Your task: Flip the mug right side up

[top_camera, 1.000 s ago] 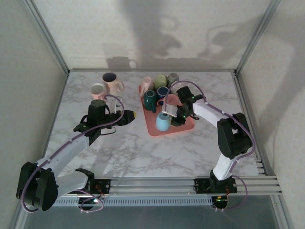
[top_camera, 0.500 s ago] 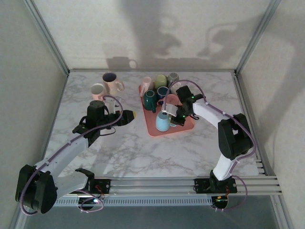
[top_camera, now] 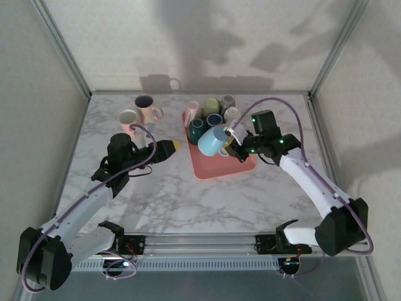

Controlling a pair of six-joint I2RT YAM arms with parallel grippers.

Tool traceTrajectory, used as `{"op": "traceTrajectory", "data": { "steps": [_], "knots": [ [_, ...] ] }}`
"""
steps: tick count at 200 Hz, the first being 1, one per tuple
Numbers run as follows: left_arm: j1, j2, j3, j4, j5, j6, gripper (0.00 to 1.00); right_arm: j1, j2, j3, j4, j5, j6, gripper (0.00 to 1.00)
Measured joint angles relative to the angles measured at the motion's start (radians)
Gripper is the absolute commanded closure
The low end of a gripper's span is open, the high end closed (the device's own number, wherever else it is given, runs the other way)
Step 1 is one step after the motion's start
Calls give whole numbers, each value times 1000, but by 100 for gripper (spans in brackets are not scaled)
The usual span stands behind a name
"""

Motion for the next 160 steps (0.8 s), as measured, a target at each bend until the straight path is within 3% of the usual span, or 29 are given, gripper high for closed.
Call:
{"op": "traceTrajectory", "data": {
  "steps": [35, 96, 160],
  "knots": [
    [-35, -11, -32, 180, 24, -135, 39, -4, -25, 45, 37, -42, 244, 100],
    [-136, 30, -60, 505, 7, -341, 42, -6, -63, 39, 291, -147, 644, 100],
    [-216, 133, -72, 746, -63, -470, 38, -6, -86, 3, 535, -221, 921, 100]
  ]
}}
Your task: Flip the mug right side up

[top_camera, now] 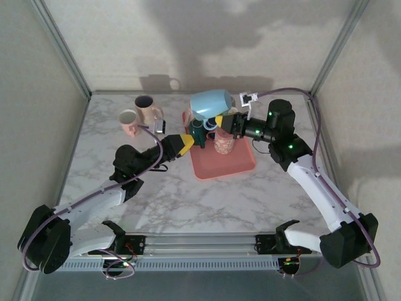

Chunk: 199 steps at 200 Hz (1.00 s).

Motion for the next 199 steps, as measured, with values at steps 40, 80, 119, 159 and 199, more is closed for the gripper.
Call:
{"op": "traceTrajectory", "data": {
  "steps": [40, 80, 119, 159, 199],
  "knots": [
    [-40, 55, 57, 40, -42, -6, 37, 14, -10, -27, 73, -4, 92, 100],
    [-68, 116, 116, 90, -59, -6, 40, 36, -23, -41, 131, -14, 156, 100],
    [-77, 166, 150, 121, -73, -10, 45, 47, -49, -53, 181, -22, 208, 100],
    [-83, 177, 153, 169, -97, -14, 53, 78, -56, -77, 227, -23, 240, 100],
    [-85, 177, 170, 190, -112, -14, 68, 91, -50, -97, 265, -25, 282, 100]
  ]
}}
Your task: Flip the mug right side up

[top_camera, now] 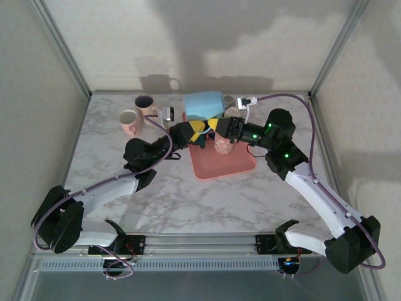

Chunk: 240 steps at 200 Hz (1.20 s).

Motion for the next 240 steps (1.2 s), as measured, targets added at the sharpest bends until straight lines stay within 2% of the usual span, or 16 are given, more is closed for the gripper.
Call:
{"op": "traceTrajectory", "data": {
  "steps": [59, 70, 98, 126, 175, 240],
  "knots": [
    [-1, 0, 2, 2, -17, 20, 100, 8, 6, -4, 62, 4, 55, 100],
    [-1, 0, 2, 2, -20, 20, 100, 8, 9, -4, 66, 4, 59, 100],
    [-2, 0, 2, 0, -20, 41, 100, 9, 10, -4, 66, 11, 55, 66],
    [-2, -6, 2, -45, -40, 82, 100, 12, 11, -4, 51, 27, 41, 53],
    [-2, -65, 3, -203, -68, 204, 100, 12, 11, 37, -125, 85, -51, 47],
    [-2, -170, 95, -592, -155, 444, 100, -11, -17, 108, -512, 246, -253, 43]
  ]
}}
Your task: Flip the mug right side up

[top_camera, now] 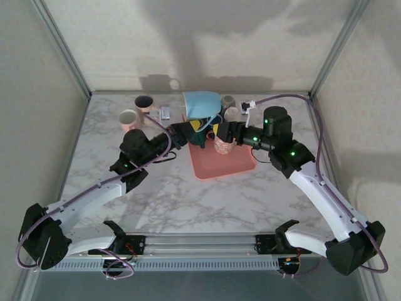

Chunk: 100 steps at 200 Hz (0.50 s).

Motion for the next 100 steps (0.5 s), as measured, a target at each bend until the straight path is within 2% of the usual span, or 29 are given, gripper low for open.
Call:
{"op": "traceTrajectory", "data": {
  "steps": [45, 100],
  "knots": [
    [0, -24, 47, -305, -114, 144, 100, -6, 2, 21, -172, 112, -82, 42],
    [0, -35, 91, -644, -299, 249, 100, -10, 84, 59, -280, 189, -124, 40]
  ]
}}
